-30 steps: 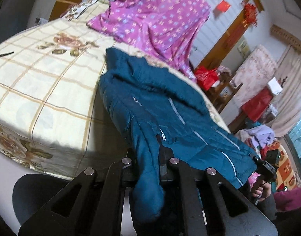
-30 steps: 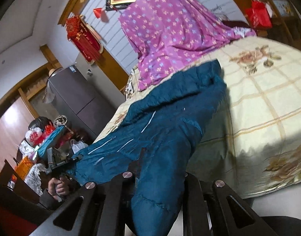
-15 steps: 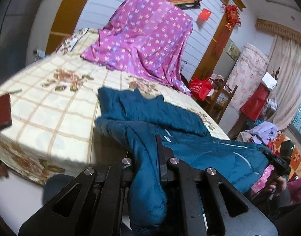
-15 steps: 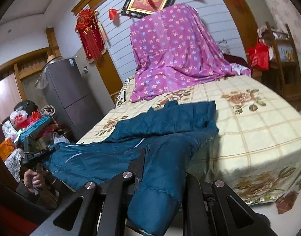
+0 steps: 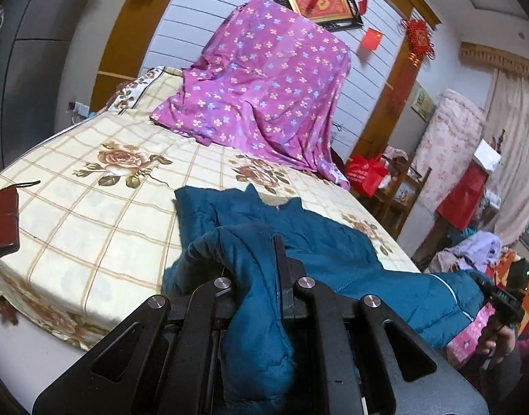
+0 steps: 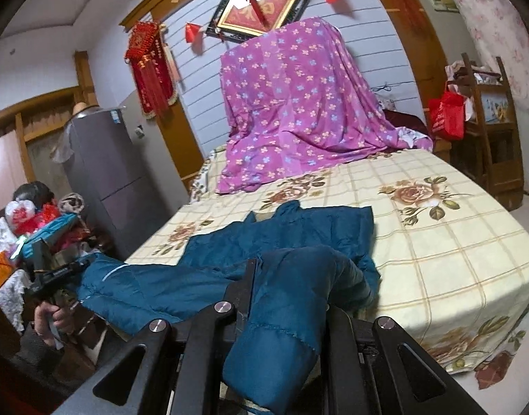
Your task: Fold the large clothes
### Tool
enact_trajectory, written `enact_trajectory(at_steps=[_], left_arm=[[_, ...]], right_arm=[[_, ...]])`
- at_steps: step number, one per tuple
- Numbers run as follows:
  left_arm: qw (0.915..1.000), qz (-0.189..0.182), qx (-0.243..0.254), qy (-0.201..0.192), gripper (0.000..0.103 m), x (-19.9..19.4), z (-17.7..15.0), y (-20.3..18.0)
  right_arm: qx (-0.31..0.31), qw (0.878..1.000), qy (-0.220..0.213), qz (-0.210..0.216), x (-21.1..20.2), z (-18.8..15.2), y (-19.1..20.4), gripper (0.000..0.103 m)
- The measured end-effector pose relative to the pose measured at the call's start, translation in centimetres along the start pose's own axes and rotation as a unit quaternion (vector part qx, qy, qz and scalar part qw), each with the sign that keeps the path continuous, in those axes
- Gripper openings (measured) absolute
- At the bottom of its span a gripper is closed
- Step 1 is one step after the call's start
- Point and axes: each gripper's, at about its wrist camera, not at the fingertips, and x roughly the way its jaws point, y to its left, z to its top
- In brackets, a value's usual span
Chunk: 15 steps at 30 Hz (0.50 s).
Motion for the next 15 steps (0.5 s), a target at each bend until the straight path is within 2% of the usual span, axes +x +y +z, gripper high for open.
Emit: enact_trajectory(at_steps=[4,8,11,15], left_arm=[[0.9995,0.031,0.009,-0.006,0.007,2.3,1.3,-0.5],[0.9985,0.055,0.001,0.0,0.007,6.2,2.8,-0.2],[0.9979,0.064,-0.009,0.005,0.007,8.6,4.1,0.2],[0.9978,0.063,-0.004,-0.017,0.007,9.6,6.7,-0.4]], right_arm=[[-0.011,1.0,0.0,-0.017,2.1,1.3,-0.3,0.013],[-0.031,0.998,-0.002,-0.045,5.5,2.5,-0.8,0.013],[-0.026,0.998,-0.007,-0.061,8.2,3.5,-1.7,0.013],[-0.031,0.995,-0.034,-0.085,10.4,5.8,-1.7,0.013]])
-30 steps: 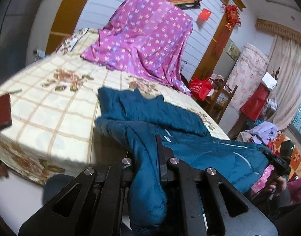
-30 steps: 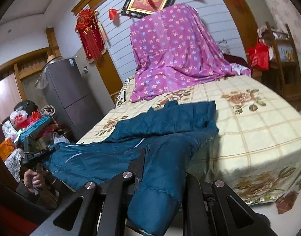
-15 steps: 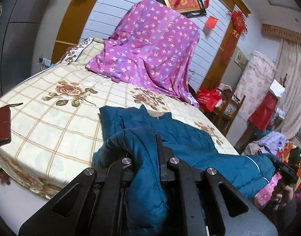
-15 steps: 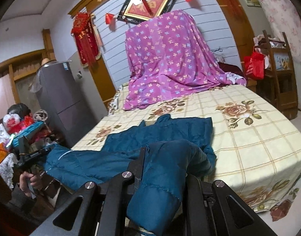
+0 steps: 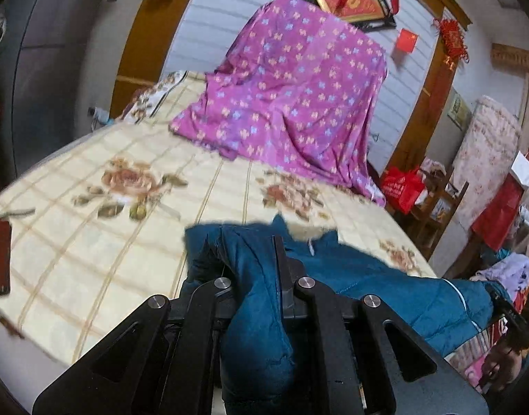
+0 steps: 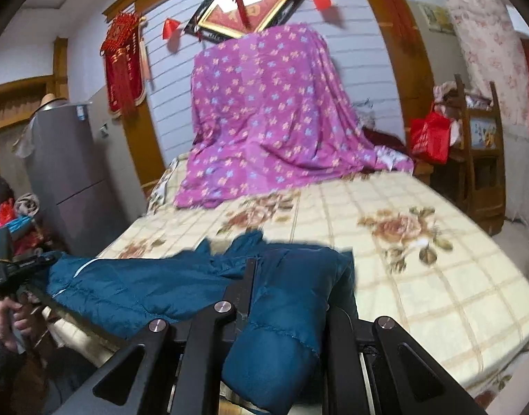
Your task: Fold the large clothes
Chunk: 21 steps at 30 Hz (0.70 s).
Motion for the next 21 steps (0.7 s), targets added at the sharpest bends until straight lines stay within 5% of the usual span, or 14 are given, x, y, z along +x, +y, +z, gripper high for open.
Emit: enact_trajectory(at_steps=[5,12,17,21], left_arm=[[0.9993,-0.002,0.01,-0.035,0.007,1.1,3.3,-0.9],[0.9993,0.03,0.001,-0.021,0.007,8.9,5.5,-0.3],[0.9986,0.052,-0.011,0.005,0.007,16.0,6.2,0.6],[0.995,0.088,-0.004,0.047,0.007,22.1,4.0,1.6]], right_arm=[[-0.013,0.998,-0.058,-0.006,1.1,3.4,0.5,0.012],[-0.01,0.998,-0.062,-0.019,8.4,6.0,-0.1,0.012],[-0.01,0.998,-0.042,-0.05,15.3,6.2,-1.3,0.012],[0.024,0.997,0.019,-0.069,22.2,4.4,-3.7,0.012]])
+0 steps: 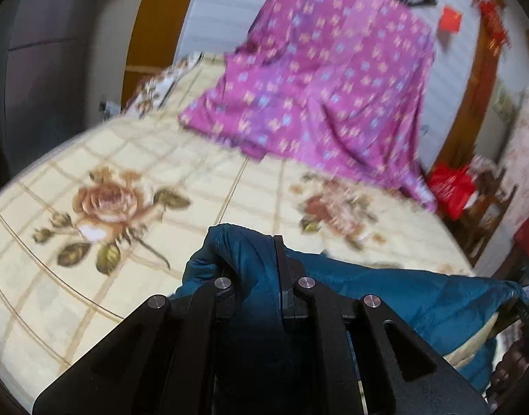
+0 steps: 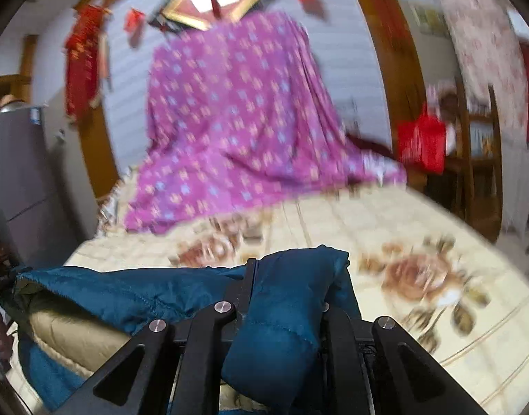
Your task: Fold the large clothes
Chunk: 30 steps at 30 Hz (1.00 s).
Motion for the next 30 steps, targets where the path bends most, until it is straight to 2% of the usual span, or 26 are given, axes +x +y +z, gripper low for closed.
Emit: enact_trajectory(at_steps=[4,9,10,12,14,16,21,24,27,29,30], left_arm=[[0.9988,0.03,-0.011,0.036,0.007,5.0,-2.3,0.7],[0.9972,0.06,0.009,0.043,0.009,7.7,-3.2,-0.2],[0.9968,0.061,0.01,0.051,0.009,8.3,-3.3,-0.3],[0.9946,0.05,0.005,0.091,0.011,10.1,-3.7,-0.1],[0.9919,0.028,-0.026,0.121,0.011,11.4,-3.9,1.1],[0.989,0.013,-0.048,0.139,0.012,11.9,-3.7,1.7],[0.9856,-0.003,-0.058,0.159,0.012,11.9,-3.2,1.9],[0.9828,-0.021,-0.082,0.164,0.013,11.8,-2.8,2.5],[0.9803,-0.052,-0.116,0.151,0.016,11.1,-2.1,3.8],[0.9744,-0.084,-0.152,0.142,0.023,10.2,-1.4,4.8],[0.9734,-0.093,-0.159,0.136,0.031,9.9,-1.1,5.0]], right_arm=[[0.032,0.998,0.045,-0.007,4.6,-2.5,-1.4,0.013],[0.042,0.996,0.081,-0.001,7.9,-3.3,-2.2,0.013],[0.048,0.995,0.091,0.0,8.5,-3.5,-2.4,0.014],[0.066,0.989,0.133,0.003,10.2,-4.1,-3.2,0.022],[0.09,0.981,0.174,0.017,11.7,-4.8,-4.0,0.028],[0.113,0.977,0.178,0.032,11.9,-5.1,-4.8,0.028],[0.142,0.972,0.179,0.045,11.8,-5.2,-5.5,0.03],[0.159,0.971,0.172,0.049,11.3,-5.1,-5.6,0.034],[0.206,0.965,0.15,0.064,10.3,-4.7,-6.3,0.041],[0.231,0.96,0.139,0.077,9.8,-4.5,-6.7,0.05],[0.24,0.958,0.132,0.086,9.5,-4.4,-6.7,0.068]])
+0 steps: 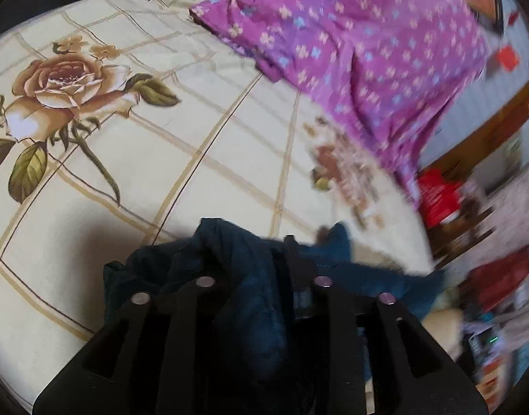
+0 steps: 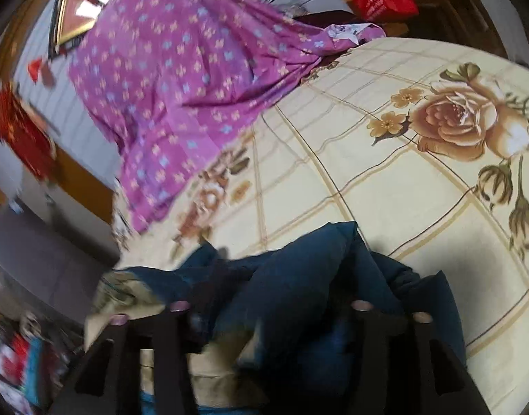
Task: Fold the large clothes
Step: 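Grasp the folded jacket edge with both grippers and fold it over again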
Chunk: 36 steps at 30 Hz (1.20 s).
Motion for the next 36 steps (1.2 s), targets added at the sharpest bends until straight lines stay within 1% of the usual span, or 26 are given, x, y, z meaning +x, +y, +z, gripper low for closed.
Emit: enact_trajectory(at_steps=[1,2,3,4,6,7,8,10,12,13,15,17,18,20,23,25,26,27,28,29,30,31,33,34,35,36], left_arm=[[0.9999,-0.015,-0.003,-0.007,0.046,-0.6,0.2,-0.1],[0.9997,-0.023,0.0,-0.013,0.053,-1.1,0.3,-0.4],[0.9995,-0.026,0.005,-0.018,0.065,-1.4,0.3,-0.7],[0.9993,-0.026,0.013,-0.025,0.073,-1.7,0.4,-1.0],[0.9992,-0.017,0.023,-0.029,0.08,-1.7,0.5,-1.4],[0.999,-0.011,0.024,-0.036,0.08,-1.9,0.7,-1.5],[0.9989,-0.012,0.021,-0.04,0.08,-1.9,0.8,-1.4],[0.9988,-0.019,0.008,-0.044,0.08,-2.0,1.2,-0.9],[0.9978,-0.019,0.001,-0.064,0.08,-2.8,1.4,-0.7],[0.9967,-0.014,0.0,-0.08,0.08,-3.4,1.5,-0.7],[0.9922,-0.002,0.013,-0.124,0.08,-5.4,1.4,-1.3],[0.9866,0.011,0.032,-0.16,0.08,-6.8,1.2,-2.0],[0.9836,0.016,0.045,-0.174,0.08,-7.4,0.9,-2.6],[0.9811,0.014,0.069,-0.18,0.08,-7.7,0.5,-3.4],[0.9791,-0.003,0.114,-0.169,0.08,-7.5,-0.5,-5.0],[0.9765,-0.025,0.148,-0.155,0.08,-7.6,-1.3,-6.3],[0.9729,-0.047,0.173,-0.146,0.08,-7.8,-2.0,-7.2],[0.9682,-0.072,0.199,-0.134,0.08,-8.0,-2.5,-8.0],[0.9614,-0.106,0.228,-0.112,0.08,-8.1,-3.2,-9.0],[0.9525,-0.136,0.26,-0.081,0.08,-8.0,-4.0,-10.0],[0.9461,-0.144,0.283,-0.065,0.08,-7.9,-4.7,-10.6],[0.9391,-0.144,0.307,-0.054,0.08,-7.9,-5.6,-11.2],[0.9254,-0.174,0.336,-0.016,0.08,-8.0,-6.8,-11.9],[0.9226,-0.18,0.341,-0.009,0.08,-8.1,-7.1,-12.0],[0.917,-0.19,0.351,0.001,0.08,-8.2,-7.3,-12.1],[0.9126,-0.195,0.359,0.009,0.08,-8.2,-7.5,-12.1]], right_arm=[[0.004,1.0,-0.007,0.007,-0.4,0.0,0.2,0.082],[0.005,1.0,-0.016,0.011,-0.7,0.1,0.4,0.083],[0.004,1.0,-0.023,0.015,-1.1,0.2,0.8,0.083],[-0.002,0.999,-0.028,0.02,-1.5,0.3,1.2,0.083],[-0.022,0.999,-0.044,0.02,-2.4,0.4,2.2,0.083],[-0.035,0.998,-0.053,0.016,-2.8,0.4,2.7,0.083],[-0.057,0.996,-0.061,0.005,-3.1,0.4,3.3,0.083],[-0.083,0.994,-0.064,-0.011,-3.0,0.2,3.8,0.083],[-0.093,0.994,-0.047,-0.021,-2.2,-0.1,3.8,0.083],[-0.094,0.994,-0.035,-0.034,-1.6,-0.3,3.7,0.083],[-0.092,0.994,-0.017,-0.061,-0.6,-0.5,3.0,0.083],[-0.082,0.993,-0.003,-0.081,0.0,-0.8,2.2,0.083],[-0.078,0.993,-0.004,-0.086,0.1,-0.9,1.9,0.083],[-0.076,0.992,-0.01,-0.096,0.0,-0.9,1.6,0.083],[-0.077,0.992,-0.028,-0.1,-0.7,-1.0,1.8,0.083],[-0.084,0.991,-0.065,-0.086,-2.4,-0.9,2.5,0.083],[-0.096,0.989,-0.088,-0.067,-3.5,-0.9,3.2,0.083],[-0.116,0.987,-0.098,-0.052,-4.2,-0.9,4.2,0.083],[-0.141,0.984,-0.1,-0.038,-4.7,-1.0,5.2,0.083],[-0.186,0.979,-0.082,0.0,-4.9,-1.3,6.9,0.083],[-0.215,0.975,-0.053,0.031,-4.6,-1.6,7.9,0.083],[-0.244,0.968,-0.005,0.057,-3.8,-2.2,9.0,0.083],[-0.276,0.958,0.052,0.055,-2.6,-3.5,10.0,0.083],[-0.297,0.95,0.08,0.051,-2.0,-4.3,10.3,0.083],[-0.309,0.946,0.092,0.044,-1.7,-4.7,10.4,0.083],[-0.323,0.941,0.098,0.028,-1.3,-5.2,10.4,0.083]])
